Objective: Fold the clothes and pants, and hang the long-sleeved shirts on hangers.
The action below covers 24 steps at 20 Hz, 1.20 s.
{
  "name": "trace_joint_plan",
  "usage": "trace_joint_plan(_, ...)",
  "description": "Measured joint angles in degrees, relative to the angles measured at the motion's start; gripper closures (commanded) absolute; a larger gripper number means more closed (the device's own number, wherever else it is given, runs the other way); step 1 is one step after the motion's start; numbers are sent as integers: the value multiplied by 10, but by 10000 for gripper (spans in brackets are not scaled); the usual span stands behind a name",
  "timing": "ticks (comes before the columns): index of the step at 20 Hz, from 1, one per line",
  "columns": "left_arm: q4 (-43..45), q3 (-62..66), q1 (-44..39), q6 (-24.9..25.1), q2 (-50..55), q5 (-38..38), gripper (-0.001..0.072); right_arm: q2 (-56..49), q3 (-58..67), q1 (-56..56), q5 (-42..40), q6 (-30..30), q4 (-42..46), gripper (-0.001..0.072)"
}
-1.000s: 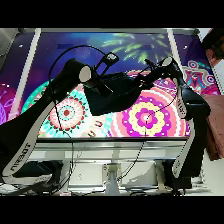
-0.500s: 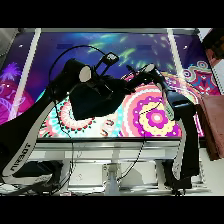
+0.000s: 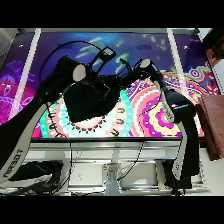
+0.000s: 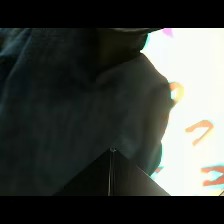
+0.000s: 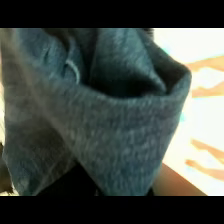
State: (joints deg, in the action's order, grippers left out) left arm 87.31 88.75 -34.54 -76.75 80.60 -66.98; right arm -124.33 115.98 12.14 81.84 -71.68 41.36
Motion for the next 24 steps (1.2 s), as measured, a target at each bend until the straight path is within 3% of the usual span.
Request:
trace_joint_plan(5, 7, 0, 1, 0, -70, -3, 679, 97, 2, -64, 12, 0, 59, 662)
trace_joint_plan(11, 9, 0, 2, 0, -137, -4, 679, 189, 2, -186, 35, -47, 169, 662)
trace_joint_plan(17, 46, 0, 3, 0, -173, -4, 679, 242, 2, -357, 76, -99, 235, 662)
trace_joint_plan(24, 106, 0, 3, 0, -181, -4, 679, 313, 2, -585, 95, -119, 279, 662)
